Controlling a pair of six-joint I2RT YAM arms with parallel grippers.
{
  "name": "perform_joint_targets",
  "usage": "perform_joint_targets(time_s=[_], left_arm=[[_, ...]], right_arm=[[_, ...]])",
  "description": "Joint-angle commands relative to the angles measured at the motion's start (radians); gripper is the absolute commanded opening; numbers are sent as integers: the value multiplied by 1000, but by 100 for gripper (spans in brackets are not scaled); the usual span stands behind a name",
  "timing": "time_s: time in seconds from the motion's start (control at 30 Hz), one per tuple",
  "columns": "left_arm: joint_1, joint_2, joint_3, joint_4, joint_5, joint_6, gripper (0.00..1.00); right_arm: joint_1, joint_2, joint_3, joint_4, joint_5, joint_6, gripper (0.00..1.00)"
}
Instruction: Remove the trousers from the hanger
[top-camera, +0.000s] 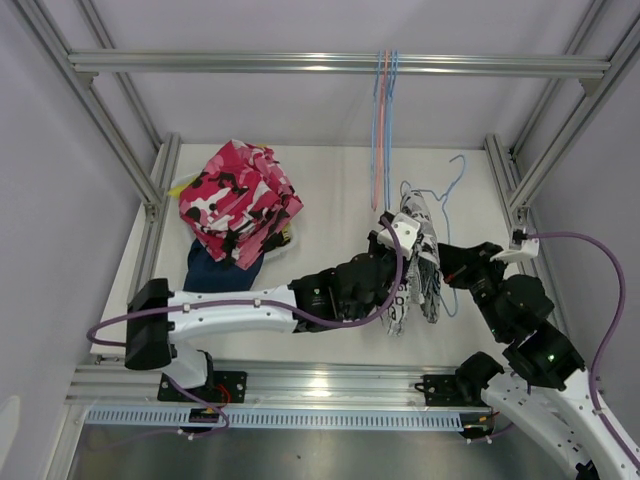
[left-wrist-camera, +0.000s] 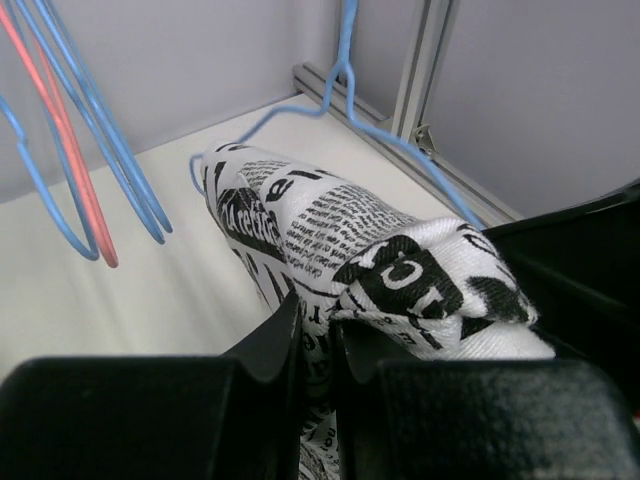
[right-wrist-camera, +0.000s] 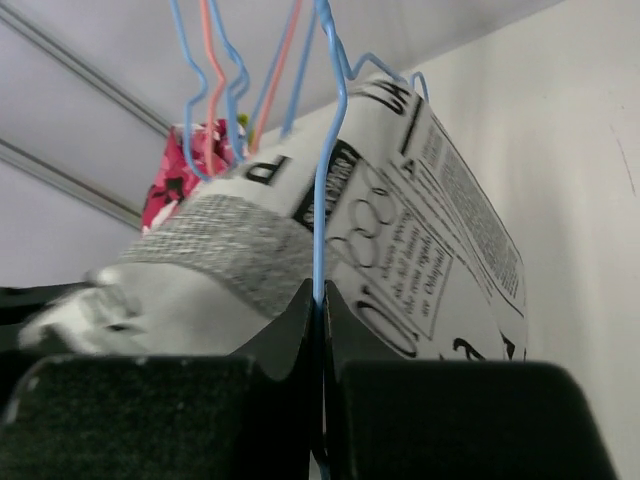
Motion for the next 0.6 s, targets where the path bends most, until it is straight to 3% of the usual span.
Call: perform_joint_targets(time_s=[0.0,0.2,0.33,0.57], left_arm=[[-20,-106,66,83,-1,53,1],[-74,-218,70,42,-6,131,1],[-75,-355,87,-138,138,17,1],[-75,-640,12,-257,244,-53,0]], right_arm=[[5,-8,-37,57,59,12,0],[4,-40,-121,48,105,7,0],[4,-57,-166,43,109,12,0],[5,-60,-191,23,118,17,0]])
